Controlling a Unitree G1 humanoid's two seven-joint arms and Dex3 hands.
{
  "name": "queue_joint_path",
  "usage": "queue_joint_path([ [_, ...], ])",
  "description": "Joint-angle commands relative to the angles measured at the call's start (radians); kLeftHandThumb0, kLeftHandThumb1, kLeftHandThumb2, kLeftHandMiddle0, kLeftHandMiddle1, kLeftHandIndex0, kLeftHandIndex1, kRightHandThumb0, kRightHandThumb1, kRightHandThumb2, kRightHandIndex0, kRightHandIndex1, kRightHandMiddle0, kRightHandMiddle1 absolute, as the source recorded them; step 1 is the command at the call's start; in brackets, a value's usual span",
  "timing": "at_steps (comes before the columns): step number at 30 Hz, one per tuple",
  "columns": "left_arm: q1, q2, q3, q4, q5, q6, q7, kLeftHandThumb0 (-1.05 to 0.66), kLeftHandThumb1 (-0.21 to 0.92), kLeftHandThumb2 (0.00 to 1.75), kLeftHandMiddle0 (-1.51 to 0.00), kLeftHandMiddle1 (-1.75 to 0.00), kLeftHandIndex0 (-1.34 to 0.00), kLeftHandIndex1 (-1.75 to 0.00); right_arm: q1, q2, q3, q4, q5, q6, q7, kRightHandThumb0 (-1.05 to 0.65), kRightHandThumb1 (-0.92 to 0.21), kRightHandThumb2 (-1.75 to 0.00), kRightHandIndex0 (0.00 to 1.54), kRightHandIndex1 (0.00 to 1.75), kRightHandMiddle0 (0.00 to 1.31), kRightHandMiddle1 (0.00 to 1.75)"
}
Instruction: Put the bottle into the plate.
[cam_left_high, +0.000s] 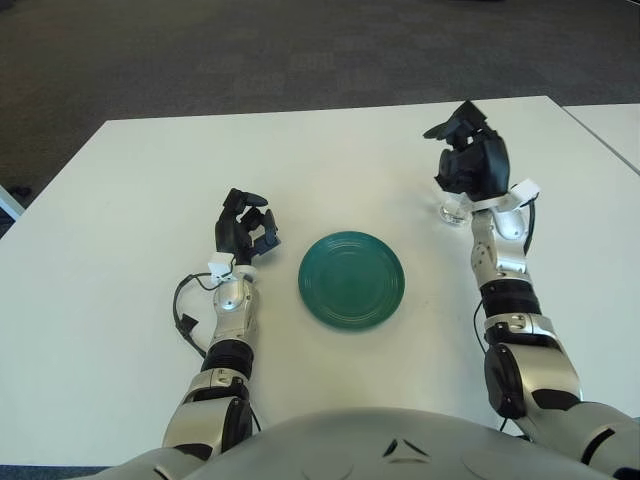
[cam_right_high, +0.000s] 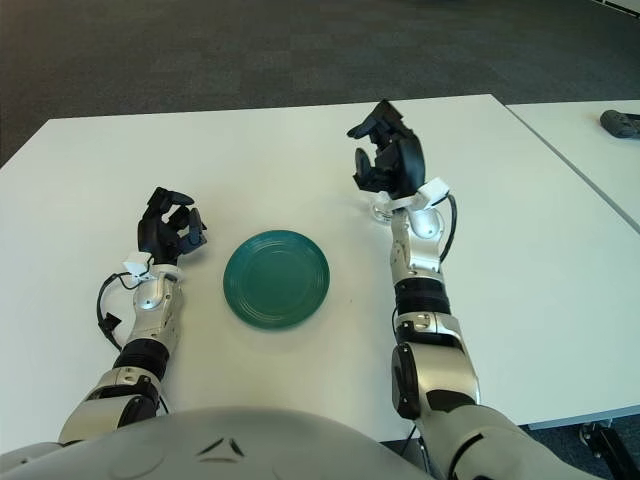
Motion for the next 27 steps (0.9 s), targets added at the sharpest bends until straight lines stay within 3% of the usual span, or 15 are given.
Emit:
queue_joint_path([
  [1,0.051,-0.027,0.007,0.073,-0.013,-0.021,0.006,-0.46,0.39,1.20,-0.90,-1.75,-0.56,-1.73,-0.044,-0.040,-0.048,0.026,0.017,0.017,-0.042,-0.41,-0.56,-1.01,0.74,1.69,0.43,1.75],
  [11,0.022,-0.023,0.026,0.114,-0.035,-0.023,-0.007,-0.46,0.40,1.19,-0.89,-1.75,-0.57,-1.71,-0.051,-0.037,-0.100,0.118,0.004,-0.020,-0.136,-0.43,-0.48,-1.09,0.72,1.68,0.49,1.73],
  [13,0.019,-0.020,0.028,0.120,-0.033,-0.027,-0.008,-0.45,0.41,1.17,-0.88,-1.75,-0.56,-1.71,-0.052,-0.030,-0.107,0.121,-0.002,-0.034,-0.164,-0.18,-0.32,-1.28,0.70,1.70,0.51,1.70],
  [18,0.007,-0.008,0.035,0.148,-0.039,-0.036,-0.020,-0.45,0.43,1.14,-0.87,-1.75,-0.55,-1.70,-0.062,-0.023,-0.116,0.151,-0.008,-0.061,-0.209,-0.04,-0.20,-1.43,0.71,1.72,0.52,1.69],
  [23,-0.008,0.004,0.044,0.174,-0.045,-0.038,-0.030,-0.45,0.43,1.14,-0.86,-1.75,-0.54,-1.71,-0.087,-0.033,-0.131,0.215,0.005,-0.076,-0.231,-0.01,-0.18,-1.45,0.72,1.70,0.52,1.70],
  [27,-0.017,0.011,0.053,0.189,-0.053,-0.039,-0.041,-0.45,0.42,1.15,-0.87,-1.75,-0.54,-1.72,-0.107,-0.038,-0.139,0.263,0.004,-0.091,-0.242,-0.01,-0.26,-1.33,0.65,1.59,0.53,1.72],
])
